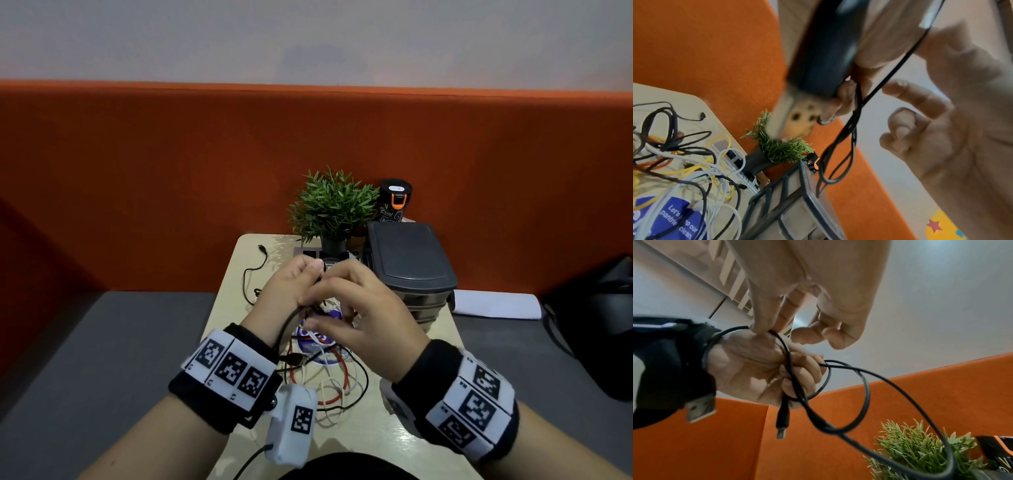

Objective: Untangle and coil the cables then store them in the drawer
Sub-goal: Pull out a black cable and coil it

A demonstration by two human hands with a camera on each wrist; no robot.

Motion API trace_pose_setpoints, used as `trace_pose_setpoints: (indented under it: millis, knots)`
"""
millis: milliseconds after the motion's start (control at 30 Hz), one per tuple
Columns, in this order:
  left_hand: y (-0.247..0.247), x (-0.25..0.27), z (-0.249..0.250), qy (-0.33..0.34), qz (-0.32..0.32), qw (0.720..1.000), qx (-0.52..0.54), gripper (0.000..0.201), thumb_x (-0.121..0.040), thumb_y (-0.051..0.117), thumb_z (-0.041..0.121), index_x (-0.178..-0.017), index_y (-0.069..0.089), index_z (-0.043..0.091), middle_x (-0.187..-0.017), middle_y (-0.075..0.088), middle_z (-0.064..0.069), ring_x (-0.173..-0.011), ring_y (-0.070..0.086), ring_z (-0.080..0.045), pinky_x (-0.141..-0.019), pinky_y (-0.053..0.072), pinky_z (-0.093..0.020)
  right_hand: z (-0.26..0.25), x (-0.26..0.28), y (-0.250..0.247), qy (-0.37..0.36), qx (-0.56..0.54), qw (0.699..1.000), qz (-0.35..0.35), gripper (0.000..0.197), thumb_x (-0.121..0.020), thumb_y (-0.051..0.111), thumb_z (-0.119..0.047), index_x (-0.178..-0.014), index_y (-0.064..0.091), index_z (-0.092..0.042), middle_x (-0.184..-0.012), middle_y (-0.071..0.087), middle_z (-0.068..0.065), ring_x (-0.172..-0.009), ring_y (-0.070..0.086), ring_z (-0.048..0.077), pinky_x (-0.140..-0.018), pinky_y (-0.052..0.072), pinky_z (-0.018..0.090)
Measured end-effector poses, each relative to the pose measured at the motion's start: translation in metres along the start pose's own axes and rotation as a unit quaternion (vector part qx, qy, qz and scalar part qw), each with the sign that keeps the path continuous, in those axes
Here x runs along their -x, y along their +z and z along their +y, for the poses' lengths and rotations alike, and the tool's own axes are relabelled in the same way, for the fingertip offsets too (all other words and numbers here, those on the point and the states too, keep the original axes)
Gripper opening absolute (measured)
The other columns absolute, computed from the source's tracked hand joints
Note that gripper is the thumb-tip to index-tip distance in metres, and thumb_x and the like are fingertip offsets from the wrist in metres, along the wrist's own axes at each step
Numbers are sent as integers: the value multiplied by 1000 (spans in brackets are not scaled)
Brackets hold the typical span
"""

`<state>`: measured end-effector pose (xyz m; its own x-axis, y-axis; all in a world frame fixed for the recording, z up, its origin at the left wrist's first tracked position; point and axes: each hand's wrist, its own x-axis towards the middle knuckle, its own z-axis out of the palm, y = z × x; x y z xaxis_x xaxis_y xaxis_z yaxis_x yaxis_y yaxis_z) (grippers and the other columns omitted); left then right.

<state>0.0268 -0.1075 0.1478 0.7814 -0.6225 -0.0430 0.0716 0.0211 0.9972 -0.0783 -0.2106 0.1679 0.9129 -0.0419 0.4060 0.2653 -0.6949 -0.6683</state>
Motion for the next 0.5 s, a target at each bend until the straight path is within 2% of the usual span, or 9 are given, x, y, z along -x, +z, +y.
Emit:
trace_pose_setpoints:
  millis: [100,233,300,367,433,500]
  knots:
    - [3,1,-3,-11,10,1000,-11,24,-99,47,21,-76,54,18,-58,48,4,-58,40,-12,-56,32,-28,2,-2,1,-24,31,999,9,11,-81,73,-26,-89,65,-26,-101,48,-14,-77,43,-10,-69,33,15]
    - [2,-2,-6,-7,14,1000,-6,22,-92,53,33,-72,57,23,-66,50,-3,-65,43,-17,-64,33,-32,1,-3,-1,-23,77,996,-25,10,-84,69,-26,-89,60,-23,-95,52,-16,-80,42,-10,-72,28,13]
    - [0,-2,-3,5,11,1000,-10,23,-96,50,26,-75,52,17,-58,47,1,-55,40,-13,-57,31,-29,0,-2,-4,10,57,998,-25,9,-86,68,-23,-89,59,-21,-84,60,-16,-75,47,-4,-69,30,12]
    - [-2,-2,0,20,6,1000,-6,24,-100,42,21,-77,48,15,-54,44,6,-54,36,-12,-55,29,-29,4,0,-10,57,7,998,8,11,-86,69,-19,-83,58,-22,-76,61,-21,-69,54,-1,-62,36,10]
    - [-4,1,1,30,15,999,-16,25,-100,40,22,-78,48,15,-55,43,7,-55,35,-10,-55,29,-27,13,-1,-15,110,-41,991,70,16,-85,69,-20,-77,57,-26,-72,62,-15,-64,57,4,-59,44,16]
    - [-4,3,3,38,28,999,-19,25,-101,40,21,-78,47,14,-56,40,6,-55,34,-9,-55,30,-25,24,-3,-20,157,-45,980,113,19,-84,70,-19,-72,57,-25,-69,63,-6,-64,58,7,-60,49,23]
